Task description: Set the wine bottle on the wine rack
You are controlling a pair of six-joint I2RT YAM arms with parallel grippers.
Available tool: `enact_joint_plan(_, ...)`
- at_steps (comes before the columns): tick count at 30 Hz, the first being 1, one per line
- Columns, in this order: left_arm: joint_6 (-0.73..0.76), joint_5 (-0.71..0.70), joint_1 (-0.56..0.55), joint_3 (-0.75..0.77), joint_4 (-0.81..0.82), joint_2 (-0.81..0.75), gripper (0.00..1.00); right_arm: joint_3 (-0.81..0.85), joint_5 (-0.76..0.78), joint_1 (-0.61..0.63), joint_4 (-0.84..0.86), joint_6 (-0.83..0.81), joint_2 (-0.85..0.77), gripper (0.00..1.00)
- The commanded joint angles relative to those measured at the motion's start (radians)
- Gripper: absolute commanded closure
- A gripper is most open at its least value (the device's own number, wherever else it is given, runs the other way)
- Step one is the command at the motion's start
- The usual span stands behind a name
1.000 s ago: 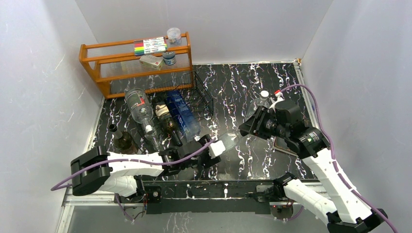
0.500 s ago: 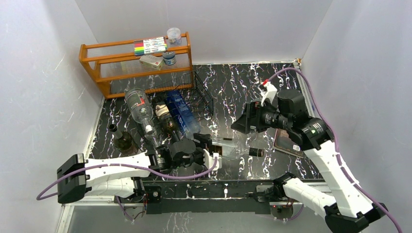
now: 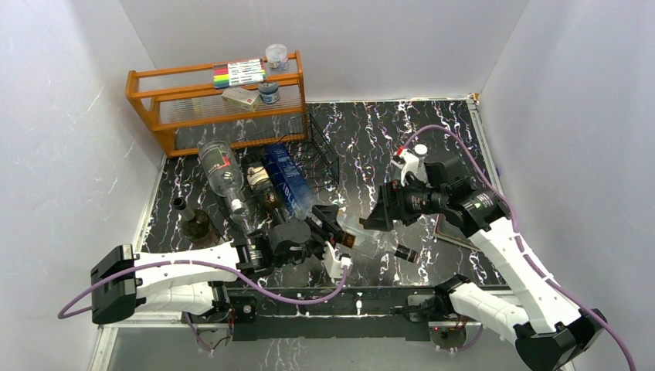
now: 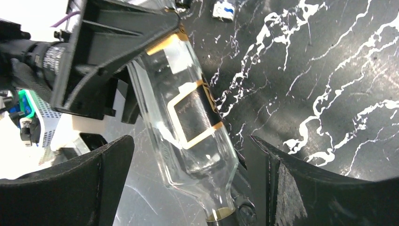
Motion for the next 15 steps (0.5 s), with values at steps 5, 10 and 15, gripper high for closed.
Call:
enact_joint_plan(5, 0.0, 0.047, 0.064, 0.094, 0.168, -0.039, 0.92, -0.089, -0.031, 0.005, -0.009, -0.027, -0.051, 0.03)
enact_joint_plan(10, -0.022, 0.086, 0.099, 0.11, 0.175, -0.028, 0.92, -0.114, -0.085, 0.013, 0.003, -0.021, -0.067, 0.03)
enact_joint_plan(15, -0.052, 0.131, 0.135, 0.129, 0.173, -0.022, 0.92, -0.123, -0.097, 0.019, 0.032, -0.01, -0.057, 0.07)
